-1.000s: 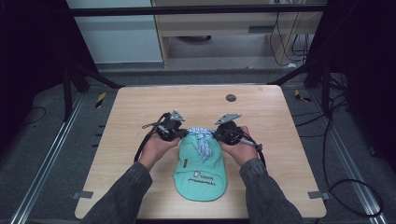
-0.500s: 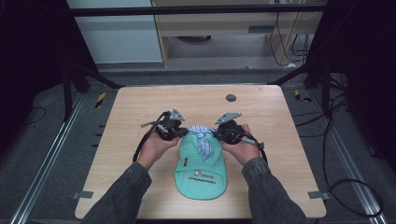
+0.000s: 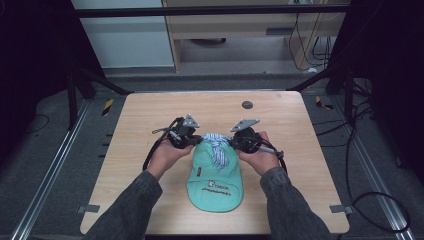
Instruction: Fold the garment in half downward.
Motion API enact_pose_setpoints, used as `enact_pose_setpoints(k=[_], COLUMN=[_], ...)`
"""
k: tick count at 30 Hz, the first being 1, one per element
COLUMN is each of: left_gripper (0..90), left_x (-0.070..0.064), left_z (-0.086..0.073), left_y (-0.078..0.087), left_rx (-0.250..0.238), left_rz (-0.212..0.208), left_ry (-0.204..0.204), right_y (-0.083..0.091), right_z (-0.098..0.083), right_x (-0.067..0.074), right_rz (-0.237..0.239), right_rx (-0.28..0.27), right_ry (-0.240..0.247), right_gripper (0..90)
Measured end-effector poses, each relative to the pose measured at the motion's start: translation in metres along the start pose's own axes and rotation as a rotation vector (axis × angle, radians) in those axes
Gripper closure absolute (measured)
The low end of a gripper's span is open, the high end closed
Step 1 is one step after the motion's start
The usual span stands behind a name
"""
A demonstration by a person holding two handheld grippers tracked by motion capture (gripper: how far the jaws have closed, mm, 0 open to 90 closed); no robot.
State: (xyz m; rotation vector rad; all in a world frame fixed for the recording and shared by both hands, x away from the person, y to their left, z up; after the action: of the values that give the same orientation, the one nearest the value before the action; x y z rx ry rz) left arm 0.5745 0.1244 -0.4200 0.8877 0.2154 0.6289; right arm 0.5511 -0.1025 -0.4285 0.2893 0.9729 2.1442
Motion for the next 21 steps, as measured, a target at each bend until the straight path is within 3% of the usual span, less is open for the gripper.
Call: enact_pose_setpoints(k=[12,21], left_gripper=[87.0,87.0], left_x=[0.004,0.005], left_z=[0.009,0.011], left_y=[0.008,0.012], left_rx=[-0.01,0.007], left_rz=[0.02,0.027], left_ry=[-0.016,-0.051], right_y=[0.005,0.009], right_z=[0.01,0.014], right_x=[0.0,0.001], right_rz=[-0.014,-0.016], right_rx=[-0.009,-0.01], right_ry=[0.03,0.057], right_gripper=[83.7,83.8])
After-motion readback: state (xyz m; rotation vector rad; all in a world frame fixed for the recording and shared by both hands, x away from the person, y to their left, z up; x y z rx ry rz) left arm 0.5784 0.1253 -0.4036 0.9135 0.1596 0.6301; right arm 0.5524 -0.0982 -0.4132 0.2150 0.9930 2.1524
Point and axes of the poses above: each handheld gripper's, and its own axes: y roughly backward along the jaws, z roughly out of its top, x roughly to its left, the point moved 1 cm from there along -y, roughly forward along the jaws, and after that the axes turned 4 degrees about x, right-handed, at the moved point
